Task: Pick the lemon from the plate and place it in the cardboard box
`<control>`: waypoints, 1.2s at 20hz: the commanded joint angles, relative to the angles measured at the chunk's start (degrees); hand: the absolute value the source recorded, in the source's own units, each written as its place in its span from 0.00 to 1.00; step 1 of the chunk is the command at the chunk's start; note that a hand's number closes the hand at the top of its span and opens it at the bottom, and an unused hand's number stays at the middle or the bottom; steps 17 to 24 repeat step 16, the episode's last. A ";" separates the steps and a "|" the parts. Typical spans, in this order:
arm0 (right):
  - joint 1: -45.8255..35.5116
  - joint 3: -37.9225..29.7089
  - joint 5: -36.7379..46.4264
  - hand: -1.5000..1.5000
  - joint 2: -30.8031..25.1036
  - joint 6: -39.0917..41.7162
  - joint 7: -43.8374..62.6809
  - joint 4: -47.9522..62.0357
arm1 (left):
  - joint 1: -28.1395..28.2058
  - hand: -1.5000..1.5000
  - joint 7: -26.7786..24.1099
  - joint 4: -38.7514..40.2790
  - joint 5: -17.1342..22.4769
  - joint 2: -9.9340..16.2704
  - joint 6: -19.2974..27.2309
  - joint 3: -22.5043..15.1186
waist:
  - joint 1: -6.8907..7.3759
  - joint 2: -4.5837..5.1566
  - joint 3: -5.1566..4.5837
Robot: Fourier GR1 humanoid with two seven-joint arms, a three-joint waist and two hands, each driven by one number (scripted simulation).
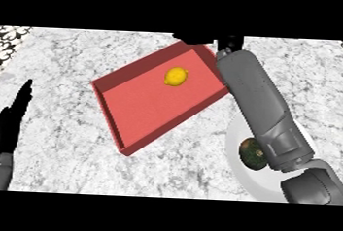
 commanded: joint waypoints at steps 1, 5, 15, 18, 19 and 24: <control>5.36 -1.97 -2.11 0.00 -4.37 3.40 -2.50 -4.41 | 0.69 0.50 -0.02 -0.63 -0.57 -0.58 1.01 0.59 | -1.03 -0.27 0.00; 12.68 -1.86 -2.89 0.00 -9.03 6.79 0.02 -11.77 | 1.17 0.50 -0.89 0.58 -0.27 0.53 -0.19 1.76 | -1.86 -0.47 -0.03; 31.87 0.78 -5.41 0.00 -22.31 23.20 11.80 -39.54 | 0.06 0.50 -0.31 1.68 -0.97 -0.01 0.21 2.60 | -2.60 -0.61 -0.08; 36.46 0.90 -6.50 0.00 -22.71 25.25 9.45 -42.27 | 3.26 0.50 -1.14 -1.28 -0.05 0.46 -0.76 3.10 | -2.32 -0.68 -0.05; 36.46 0.90 -6.50 0.00 -22.71 25.25 9.45 -42.27 | 3.26 0.50 -1.14 -1.28 -0.05 0.46 -0.76 3.10 | -2.32 -0.68 -0.05; 36.46 0.90 -6.50 0.00 -22.71 25.25 9.45 -42.27 | 3.26 0.50 -1.14 -1.28 -0.05 0.46 -0.76 3.10 | -2.32 -0.68 -0.05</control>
